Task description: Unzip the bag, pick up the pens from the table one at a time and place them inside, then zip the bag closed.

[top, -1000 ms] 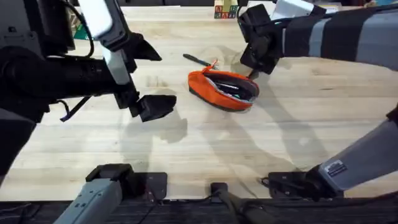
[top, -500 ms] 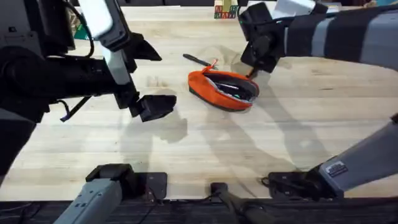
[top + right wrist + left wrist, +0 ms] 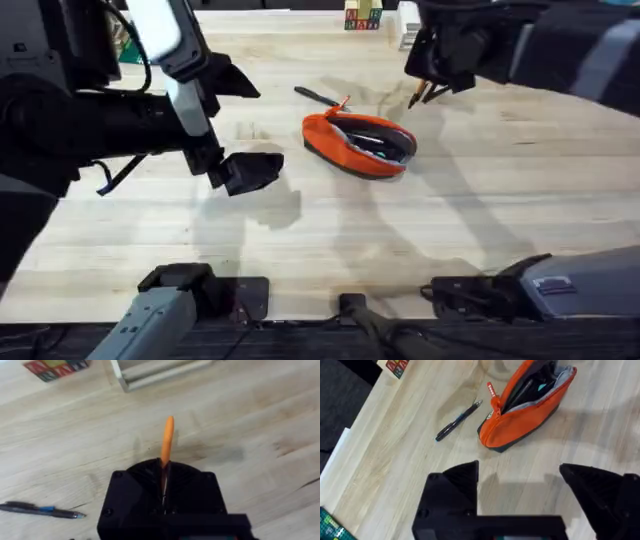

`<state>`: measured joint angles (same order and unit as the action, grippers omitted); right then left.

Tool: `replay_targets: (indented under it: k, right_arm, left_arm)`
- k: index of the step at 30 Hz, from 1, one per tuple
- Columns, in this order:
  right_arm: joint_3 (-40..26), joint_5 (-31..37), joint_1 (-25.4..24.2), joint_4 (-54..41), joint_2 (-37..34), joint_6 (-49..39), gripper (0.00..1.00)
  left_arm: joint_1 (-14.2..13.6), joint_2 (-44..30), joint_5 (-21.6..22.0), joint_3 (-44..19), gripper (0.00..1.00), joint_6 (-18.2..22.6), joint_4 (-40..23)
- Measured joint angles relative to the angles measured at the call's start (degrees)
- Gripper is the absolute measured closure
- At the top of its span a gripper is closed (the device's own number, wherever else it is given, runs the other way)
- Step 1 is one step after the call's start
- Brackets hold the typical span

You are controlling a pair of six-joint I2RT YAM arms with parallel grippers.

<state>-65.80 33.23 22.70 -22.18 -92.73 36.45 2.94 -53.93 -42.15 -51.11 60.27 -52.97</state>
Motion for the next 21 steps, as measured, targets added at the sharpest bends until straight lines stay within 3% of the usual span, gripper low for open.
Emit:
replay_targets:
  k: [9, 11, 21]
  right_arm:
    - [0.0, 0.0, 0.1, -0.1, 10.3, -9.5, 0.970]
    - [0.0, -0.8, 0.6, -0.1, 14.6, -15.3, 0.970]
    - [0.0, -13.8, 3.6, -5.5, 23.0, -33.4, 0.970]
  left_arm:
    - [0.0, 0.0, 0.0, 0.0, 0.008, 0.0, 0.0]
    - [0.0, 0.0, 0.0, 0.0, 0.008, 0.0, 0.0]
    - [0.0, 0.0, 0.0, 0.0, 0.007, 0.0, 0.0]
